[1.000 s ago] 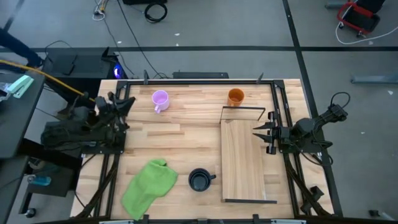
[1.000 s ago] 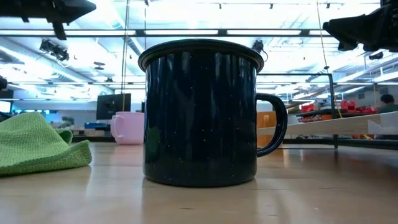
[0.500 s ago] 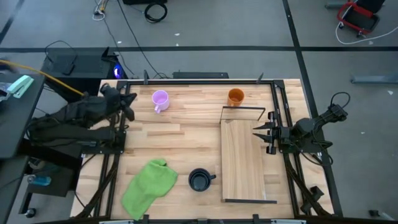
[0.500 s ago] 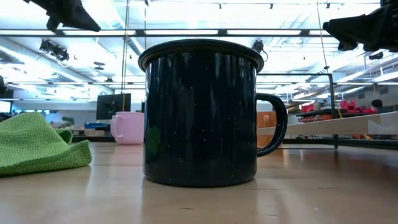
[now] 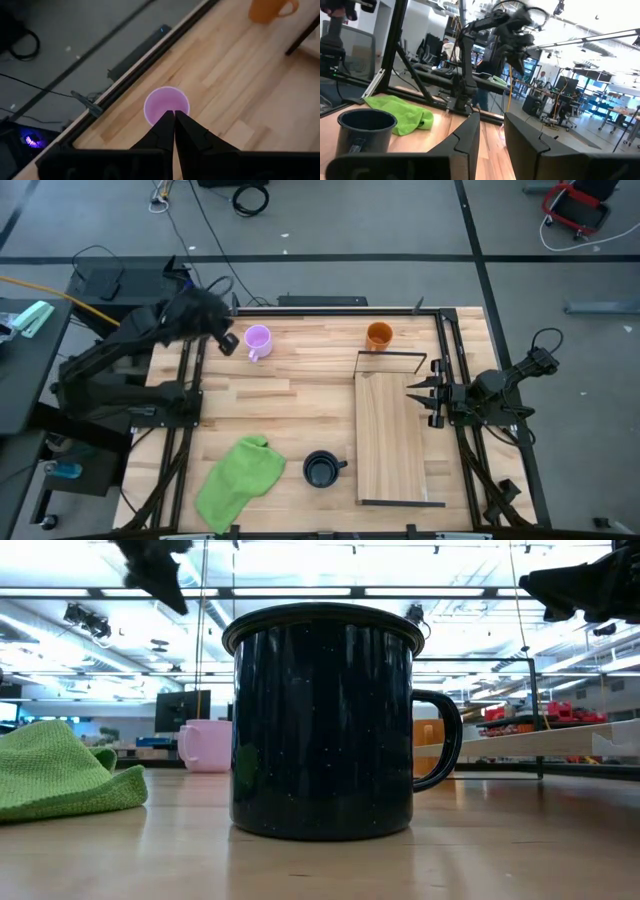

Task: Stack small to large cups/mugs on shelf
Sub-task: Put the light violet mug on the shelf

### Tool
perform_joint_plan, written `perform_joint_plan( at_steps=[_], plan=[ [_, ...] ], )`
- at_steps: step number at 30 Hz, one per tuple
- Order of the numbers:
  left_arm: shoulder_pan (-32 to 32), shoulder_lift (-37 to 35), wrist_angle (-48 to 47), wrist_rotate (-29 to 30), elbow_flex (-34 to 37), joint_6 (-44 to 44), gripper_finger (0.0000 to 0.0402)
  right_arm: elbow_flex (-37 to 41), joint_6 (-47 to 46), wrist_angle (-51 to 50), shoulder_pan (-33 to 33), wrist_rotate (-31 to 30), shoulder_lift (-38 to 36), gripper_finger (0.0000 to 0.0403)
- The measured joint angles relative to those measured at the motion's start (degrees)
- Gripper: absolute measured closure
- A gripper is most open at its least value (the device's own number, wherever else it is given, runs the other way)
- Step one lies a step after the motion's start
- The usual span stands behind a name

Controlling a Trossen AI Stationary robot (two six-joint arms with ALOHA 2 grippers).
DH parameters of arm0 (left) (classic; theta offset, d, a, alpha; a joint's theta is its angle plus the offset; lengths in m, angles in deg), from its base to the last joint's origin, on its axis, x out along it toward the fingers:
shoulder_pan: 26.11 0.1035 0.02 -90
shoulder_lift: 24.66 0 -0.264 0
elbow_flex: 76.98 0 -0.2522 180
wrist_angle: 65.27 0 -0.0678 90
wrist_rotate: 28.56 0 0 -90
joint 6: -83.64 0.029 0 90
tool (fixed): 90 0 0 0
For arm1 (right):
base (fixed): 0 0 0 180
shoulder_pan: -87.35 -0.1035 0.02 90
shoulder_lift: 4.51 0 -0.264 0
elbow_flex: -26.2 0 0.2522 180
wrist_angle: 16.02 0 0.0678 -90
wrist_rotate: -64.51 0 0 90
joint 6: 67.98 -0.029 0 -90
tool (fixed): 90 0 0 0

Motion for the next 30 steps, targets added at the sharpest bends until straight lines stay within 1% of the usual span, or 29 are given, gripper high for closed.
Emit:
perform_joint_plan(
  at_steps=[3,5,10,14,19,21,24,30],
  plan=[
    [5.65,5.93,-3.05,-6.1,-4.53,7.39,0.0379,0.0,0.0,0.0,-0.02,0.02,0.0,0.0306],
    [8.34,9.76,-5.27,-8.33,-7.5,12.43,0.0379,0.0,0.0,0.0,0.0,0.02,0.0,0.0306],
    [12.32,19.45,-9.67,-13.89,-15.25,22.85,0.0377,0.0,0.0,0.0,0.0,0.02,0.0,0.0306],
    [12.57,26.73,-14.46,-14.3,-20.66,33.03,0.0377,0.0,0.0,0.0,-0.01,0.02,-0.01,0.0306],
    [12.55,33.64,-15.73,-14.41,-24.87,42.81,0.0378,0.0,0.0,-0.02,-0.02,0.02,0.0,0.0306],
    [12.37,35.97,-15.83,-14.38,-25.87,45.34,0.0378,0.0,0.02,-0.02,-0.01,0.02,-0.01,0.0306],
    [12.33,38.94,-16.21,-14.36,-26.27,46.93,0.0377,0.0,0.02,-0.01,-0.01,0.02,-0.01,0.0306],
    [13.16,44.66,-19.73,-14.41,-26.27,45.06,0.0382,0.0,0.02,-0.02,-0.01,0.02,-0.01,0.0306]
  ],
)
